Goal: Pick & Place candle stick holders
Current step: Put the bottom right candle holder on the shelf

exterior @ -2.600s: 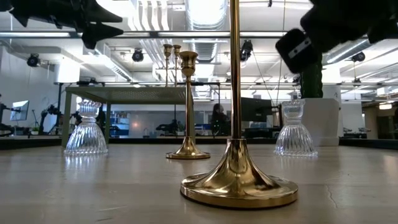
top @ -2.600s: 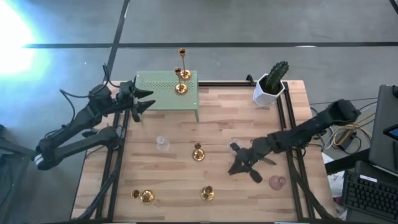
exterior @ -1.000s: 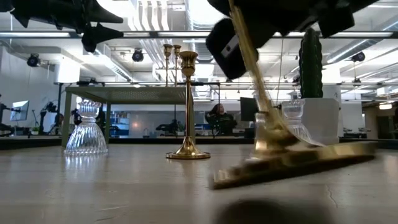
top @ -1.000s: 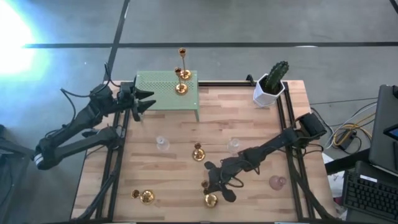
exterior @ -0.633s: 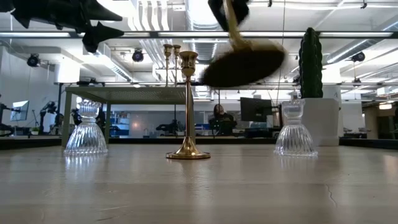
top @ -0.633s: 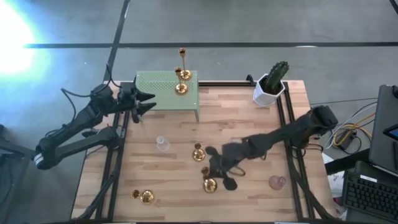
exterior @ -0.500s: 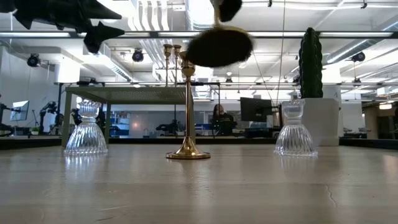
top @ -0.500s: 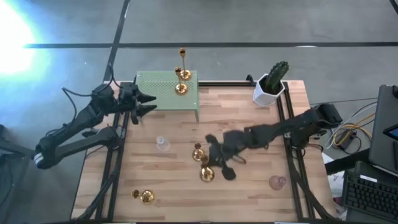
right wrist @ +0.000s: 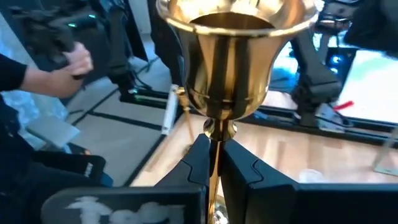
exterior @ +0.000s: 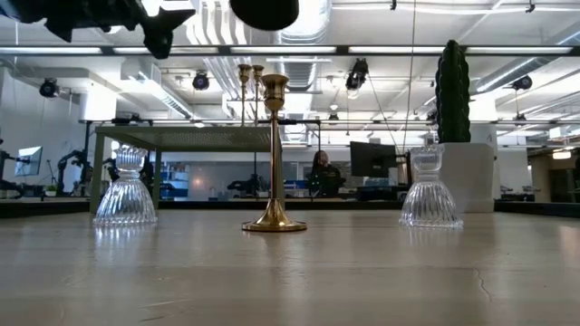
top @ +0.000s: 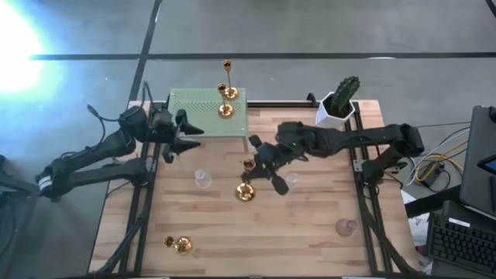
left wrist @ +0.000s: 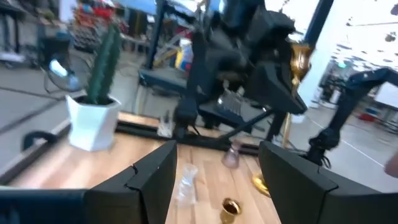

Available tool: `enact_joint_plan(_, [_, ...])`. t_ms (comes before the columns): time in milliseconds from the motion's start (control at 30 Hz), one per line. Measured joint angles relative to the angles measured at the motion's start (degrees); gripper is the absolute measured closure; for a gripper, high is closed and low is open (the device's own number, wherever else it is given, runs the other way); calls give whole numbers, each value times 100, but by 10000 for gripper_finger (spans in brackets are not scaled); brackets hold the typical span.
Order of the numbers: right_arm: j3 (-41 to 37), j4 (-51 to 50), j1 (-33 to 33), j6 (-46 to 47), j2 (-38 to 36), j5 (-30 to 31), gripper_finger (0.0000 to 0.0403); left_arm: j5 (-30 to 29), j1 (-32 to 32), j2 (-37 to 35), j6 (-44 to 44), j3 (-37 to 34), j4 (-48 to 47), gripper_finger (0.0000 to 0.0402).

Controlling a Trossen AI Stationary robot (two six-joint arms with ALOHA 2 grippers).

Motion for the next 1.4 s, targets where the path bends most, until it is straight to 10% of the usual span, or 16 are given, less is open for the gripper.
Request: enact_joint_plan(1400, [1928, -837, -1286, -579, 1308, -1069, 392, 144, -1209, 2611, 744, 1260, 759, 180])
